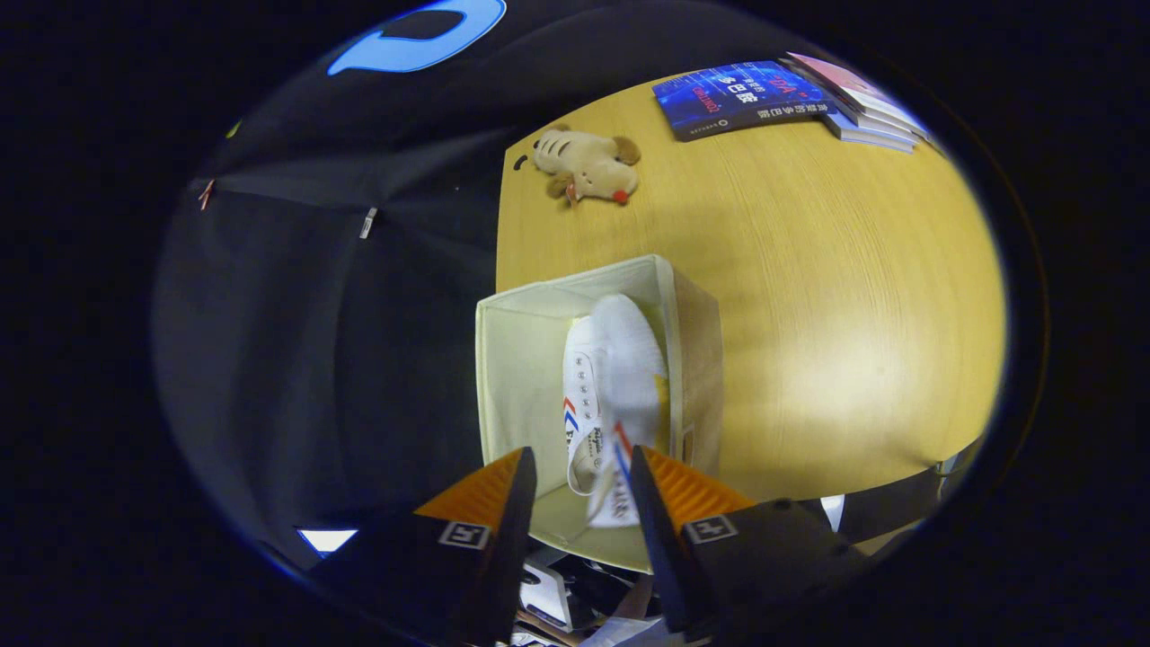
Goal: Open the storage box then place both shoes into the box .Put the left shoe in first, then the right shoe, with the right side of both shoes facing outward in a uniform manner.
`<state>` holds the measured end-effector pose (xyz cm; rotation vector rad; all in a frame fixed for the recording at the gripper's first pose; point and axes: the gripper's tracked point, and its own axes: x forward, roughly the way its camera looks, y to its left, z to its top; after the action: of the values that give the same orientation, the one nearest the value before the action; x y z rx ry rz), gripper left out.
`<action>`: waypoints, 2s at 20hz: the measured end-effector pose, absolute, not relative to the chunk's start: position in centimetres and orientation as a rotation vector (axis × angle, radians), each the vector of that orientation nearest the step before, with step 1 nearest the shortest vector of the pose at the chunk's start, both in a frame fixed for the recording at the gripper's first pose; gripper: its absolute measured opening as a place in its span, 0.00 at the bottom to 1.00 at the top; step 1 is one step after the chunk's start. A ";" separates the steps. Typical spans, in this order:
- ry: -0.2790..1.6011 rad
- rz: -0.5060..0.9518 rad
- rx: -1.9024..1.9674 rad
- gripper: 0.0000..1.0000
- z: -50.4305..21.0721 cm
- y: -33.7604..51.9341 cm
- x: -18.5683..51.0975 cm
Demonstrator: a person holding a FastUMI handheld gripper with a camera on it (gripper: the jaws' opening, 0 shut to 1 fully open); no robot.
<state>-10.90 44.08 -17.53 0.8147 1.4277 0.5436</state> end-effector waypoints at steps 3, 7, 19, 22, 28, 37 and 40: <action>1.426 0.555 0.795 0.99 -17.8 43.6 -11.4; 1.392 0.578 0.803 0.99 -17.0 43.0 -11.4; 0.794 0.391 0.737 0.98 -12.3 28.9 -0.4; 0.622 0.244 0.676 0.98 -10.8 20.8 2.0; 0.410 -0.004 0.476 0.98 -10.4 6.7 2.0; 0.291 -0.071 0.360 0.98 -9.6 -0.9 -1.4; 0.276 -0.077 0.352 0.98 -9.6 -1.9 -1.6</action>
<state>-1.65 -1.86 -9.57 0.3520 0.2757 -0.0772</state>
